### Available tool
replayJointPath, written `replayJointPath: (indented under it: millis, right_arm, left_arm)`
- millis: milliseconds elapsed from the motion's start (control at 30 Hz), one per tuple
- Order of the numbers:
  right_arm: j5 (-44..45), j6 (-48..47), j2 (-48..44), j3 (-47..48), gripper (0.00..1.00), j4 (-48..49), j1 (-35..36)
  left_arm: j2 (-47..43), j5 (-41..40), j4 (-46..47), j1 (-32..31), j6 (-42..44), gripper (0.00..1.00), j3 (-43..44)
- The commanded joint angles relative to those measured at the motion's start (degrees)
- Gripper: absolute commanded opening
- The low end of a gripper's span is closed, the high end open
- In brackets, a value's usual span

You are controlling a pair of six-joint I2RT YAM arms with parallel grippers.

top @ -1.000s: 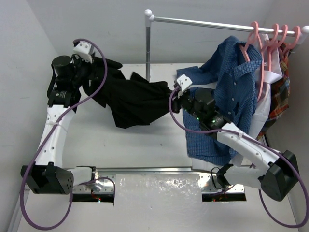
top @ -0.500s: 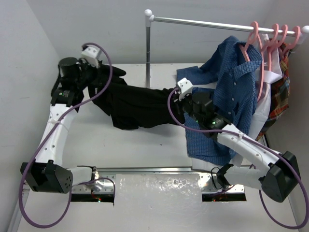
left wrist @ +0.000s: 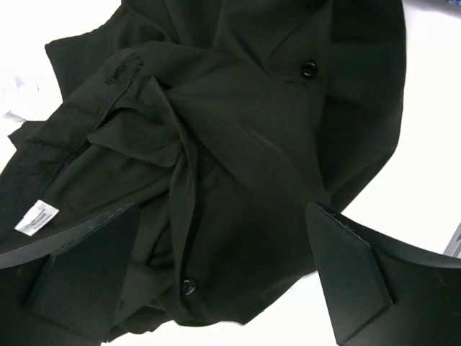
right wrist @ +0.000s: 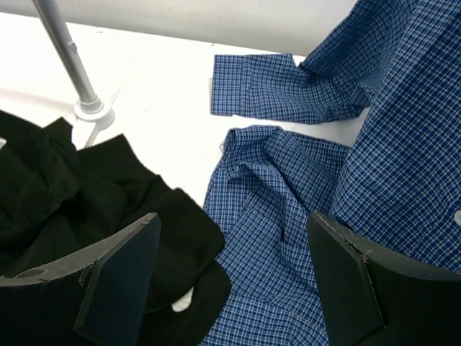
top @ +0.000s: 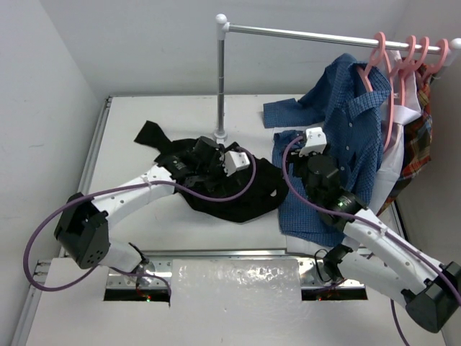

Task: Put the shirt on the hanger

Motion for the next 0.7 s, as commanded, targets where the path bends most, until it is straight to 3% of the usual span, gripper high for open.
replayJointPath:
  millis: [0, 133, 167, 267, 300, 400, 567, 667]
  right_arm:
    - [-0.8, -0.1, 2.0, 2.9, 0.81, 1.4, -0.1]
    - [-8.4, -0.1, 6.8, 5.5, 0.8, 1.2, -0.1]
    - [-10.0, 0.1, 7.9, 6.1, 0.79, 1.1, -0.1]
    - [-16.0, 1.9, 12.4, 8.0, 0.7, 2.3, -0.1]
    - [-17.3, 3.0, 14.8, 9.1, 0.67, 3.1, -0.1]
    - [-22.8, 5.6, 20.7, 12.3, 0.65, 6.0, 0.0]
    - [-28.7, 7.8, 32.3, 20.0, 0.8, 6.7, 0.0]
    - [-31.9, 7.4, 40.7, 27.5, 0.83, 4.5, 0.0]
  left_arm:
    - [-3.0, -1.0, 0.9, 0.1, 2.8, 1.0, 2.7]
    - [-7.5, 1.5, 3.3, 6.9, -0.9, 1.0, 3.6]
    - [-8.2, 4.1, 3.3, 14.4, -3.9, 1.0, 5.5]
    - [-6.0, 6.3, 3.0, 26.6, -6.5, 0.92, 8.3]
    - [-5.1, 4.4, 3.3, 28.0, -6.6, 0.86, 8.6]
    - [-0.5, 2.8, 3.7, 31.4, -6.4, 0.85, 9.1]
    - [8.4, -0.3, 7.2, 31.9, -6.7, 0.95, 9.8]
    - [14.4, -1.0, 8.1, 33.0, -7.2, 0.99, 11.7]
